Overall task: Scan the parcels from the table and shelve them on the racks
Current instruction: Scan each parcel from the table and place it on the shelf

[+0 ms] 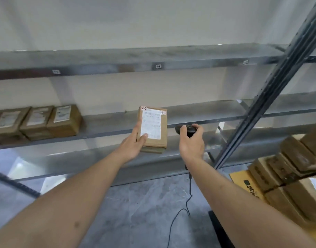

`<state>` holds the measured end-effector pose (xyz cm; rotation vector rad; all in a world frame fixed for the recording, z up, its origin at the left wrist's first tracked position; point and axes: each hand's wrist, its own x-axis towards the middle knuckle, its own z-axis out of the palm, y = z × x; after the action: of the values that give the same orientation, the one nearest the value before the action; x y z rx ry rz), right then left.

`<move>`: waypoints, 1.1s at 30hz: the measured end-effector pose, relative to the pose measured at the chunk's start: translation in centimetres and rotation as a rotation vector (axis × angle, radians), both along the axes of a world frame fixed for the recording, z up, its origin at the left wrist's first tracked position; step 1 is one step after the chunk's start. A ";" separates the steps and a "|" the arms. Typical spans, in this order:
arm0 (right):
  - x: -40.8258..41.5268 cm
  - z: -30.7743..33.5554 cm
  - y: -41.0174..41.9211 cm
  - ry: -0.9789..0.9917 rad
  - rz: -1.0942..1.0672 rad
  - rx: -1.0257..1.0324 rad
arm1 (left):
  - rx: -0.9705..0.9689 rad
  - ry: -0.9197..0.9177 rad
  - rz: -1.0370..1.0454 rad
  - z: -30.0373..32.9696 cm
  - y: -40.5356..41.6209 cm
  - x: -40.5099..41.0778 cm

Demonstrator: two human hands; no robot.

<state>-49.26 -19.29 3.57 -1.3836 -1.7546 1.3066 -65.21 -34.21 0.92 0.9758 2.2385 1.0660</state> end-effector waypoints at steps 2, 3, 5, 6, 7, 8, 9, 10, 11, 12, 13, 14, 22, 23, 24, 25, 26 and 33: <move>-2.7 -0.1 0.1 -0.014 0.060 -0.001 | -0.001 -0.009 0.060 0.2 -1.0 -1.6; -4.1 -0.2 0.0 -0.020 0.088 -0.003 | -0.007 -0.016 0.091 0.3 -1.5 -2.4; -6.8 -0.2 -0.3 -0.024 0.139 -0.009 | -0.022 -0.033 0.149 0.2 -2.4 -4.4; -8.1 -0.2 -0.6 -0.026 0.164 -0.011 | -0.025 -0.042 0.175 0.2 -2.9 -5.3; -9.5 -0.3 -0.8 -0.031 0.188 -0.009 | -0.026 -0.051 0.196 0.2 -3.3 -6.3; -10.9 -0.4 -1.2 -0.038 0.209 -0.007 | -0.026 -0.055 0.208 0.3 -3.8 -7.3; -12.3 -0.5 -1.5 -0.045 0.228 -0.002 | -0.026 -0.058 0.217 0.4 -4.2 -8.3; -13.7 -0.6 -1.9 -0.051 0.244 0.003 | -0.033 -0.062 0.228 0.5 -4.6 -9.3; -15.1 -0.7 -2.3 -0.056 0.255 0.008 | -0.045 -0.066 0.244 0.5 -5.0 -10.4; -16.5 -0.9 -2.8 -0.063 0.266 0.011 | -0.054 -0.072 0.258 0.4 -5.5 -11.5; -17.9 -1.1 -3.2 -0.071 0.276 0.012 | -0.056 -0.084 0.266 0.1 -6.0 -12.8; -19.2 -1.4 -3.6 -0.082 0.286 0.009 | -0.051 -0.096 0.263 -0.3 -6.5 -14.2; -29.8 -4.2 -7.6 -0.166 0.280 0.001 | -0.119 -0.166 0.252 -4.0 -10.2 -24.8; -30.7 -4.6 -8.0 -0.165 0.277 -0.006 | -0.130 -0.167 0.251 -4.5 -10.4 -25.7; -31.6 -4.9 -8.5 -0.164 0.274 -0.018 | -0.143 -0.168 0.250 -5.0 -10.7 -26.8; -32.7 -5.5 -9.1 -0.167 0.268 -0.030 | -0.159 -0.174 0.253 -5.5 -10.9 -28.0; -33.8 -6.1 -9.6 -0.175 0.265 -0.042 | -0.167 -0.185 0.258 -6.1 -11.1 -29.2; -38.4 -8.7 -11.1 -0.278 0.274 -0.094 | -0.234 -0.238 0.286 -9.3 -11.8 -33.2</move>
<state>-87.69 -30.42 -5.12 -1.4735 -2.1557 1.4079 -98.39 -46.01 -8.39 0.4175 2.2795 0.9504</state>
